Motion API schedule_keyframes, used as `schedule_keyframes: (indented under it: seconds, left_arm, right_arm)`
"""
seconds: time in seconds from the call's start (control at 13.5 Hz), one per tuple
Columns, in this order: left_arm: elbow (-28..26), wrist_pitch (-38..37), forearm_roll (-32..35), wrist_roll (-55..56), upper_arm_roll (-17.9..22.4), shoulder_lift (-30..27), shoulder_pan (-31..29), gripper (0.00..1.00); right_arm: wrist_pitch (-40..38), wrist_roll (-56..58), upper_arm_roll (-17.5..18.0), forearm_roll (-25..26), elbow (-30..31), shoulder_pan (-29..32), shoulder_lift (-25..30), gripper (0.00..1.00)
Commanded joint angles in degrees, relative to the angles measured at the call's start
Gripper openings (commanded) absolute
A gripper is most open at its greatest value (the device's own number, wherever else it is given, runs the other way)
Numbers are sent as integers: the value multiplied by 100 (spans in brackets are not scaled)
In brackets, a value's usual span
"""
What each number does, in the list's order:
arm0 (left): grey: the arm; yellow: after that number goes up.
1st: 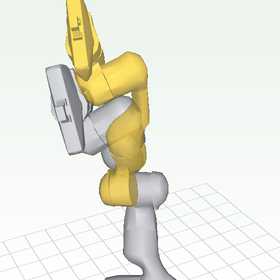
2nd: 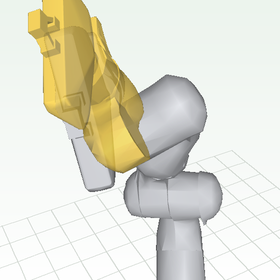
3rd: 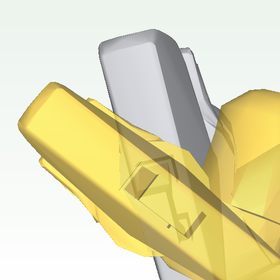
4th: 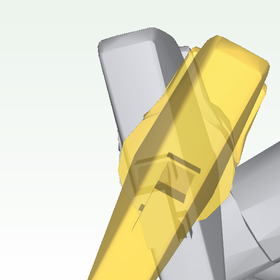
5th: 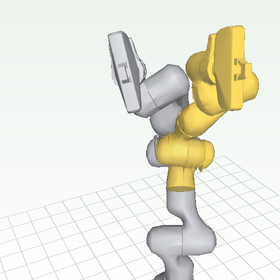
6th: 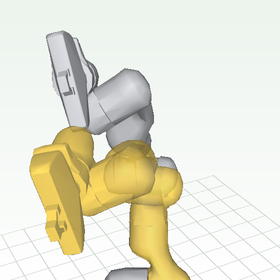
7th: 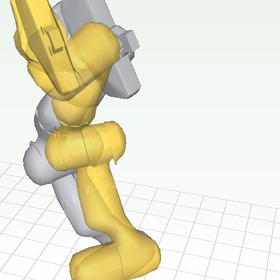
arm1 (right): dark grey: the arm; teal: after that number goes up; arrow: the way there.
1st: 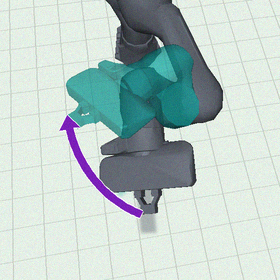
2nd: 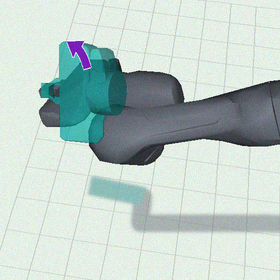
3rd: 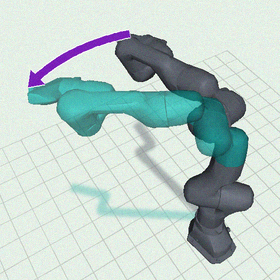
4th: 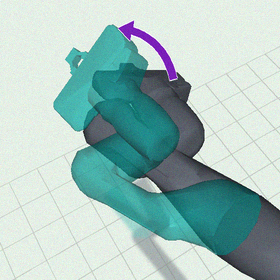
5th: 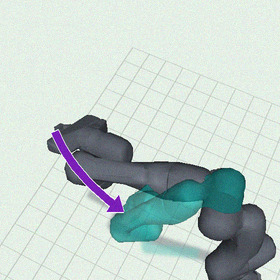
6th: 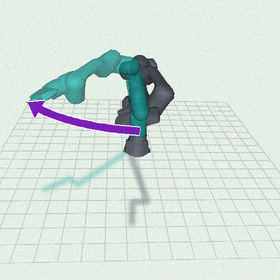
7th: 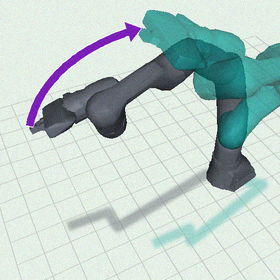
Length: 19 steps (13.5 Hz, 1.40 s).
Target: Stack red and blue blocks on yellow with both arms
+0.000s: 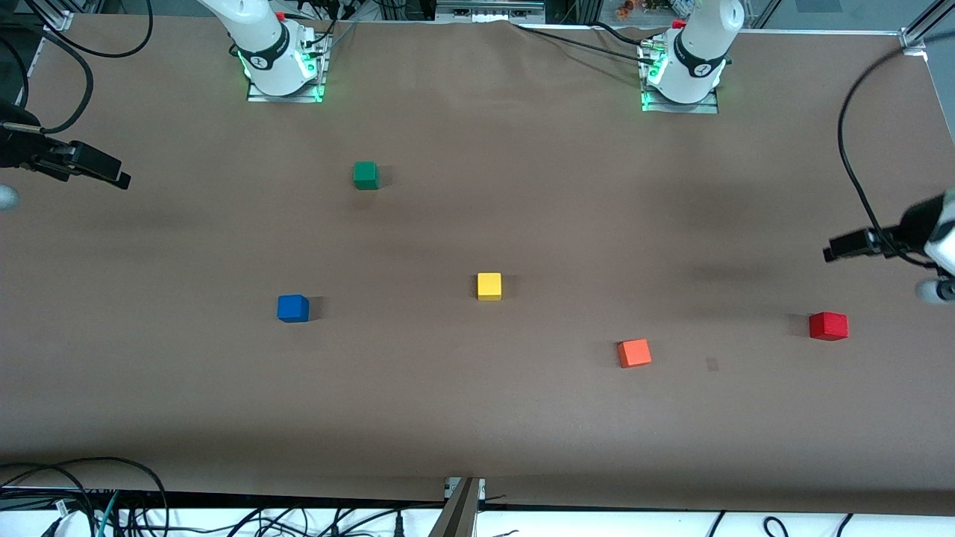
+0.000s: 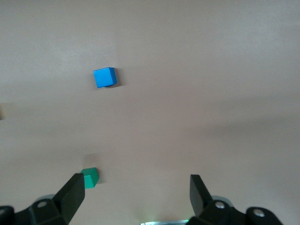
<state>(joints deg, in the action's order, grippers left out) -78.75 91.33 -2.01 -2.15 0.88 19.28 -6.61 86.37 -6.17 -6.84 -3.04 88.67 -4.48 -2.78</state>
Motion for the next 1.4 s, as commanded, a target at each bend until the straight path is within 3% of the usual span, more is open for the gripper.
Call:
schedule_keyframes:
  seconds: [0.0, 0.3, 0.52, 0.89, 1.11, 1.33]
  left_arm:
    - [255, 393, -63, -1098, 0, 671, -436, 100]
    - [176, 1500, -45, -2312, 0, 1410, -868, 100]
    - [115, 1896, -36, -2544, 0, 1867, -1018, 100]
    - [-641, 3109, 34, -2798, 9, 2044, -1079, 100]
    - [-651, 3383, 105, -3019, 9, 2220, -1176, 100]
    - [-668, 3435, 113, -3106, 9, 2325, -1255, 100]
  right_arm:
    - [-50, -15, 51, -101, -87, 87, -73, 100]
    - [-6, 81, 77, -118, -87, 52, -231, 100]
    - [-94, 133, 95, -48, -113, -123, -924, 100]
    - [212, 809, 103, -109, -78, -141, -1066, 100]
    - [1133, 1232, 121, -153, -25, -272, -1654, 100]
    - [2126, 1232, 121, -600, -43, -562, -2286, 100]
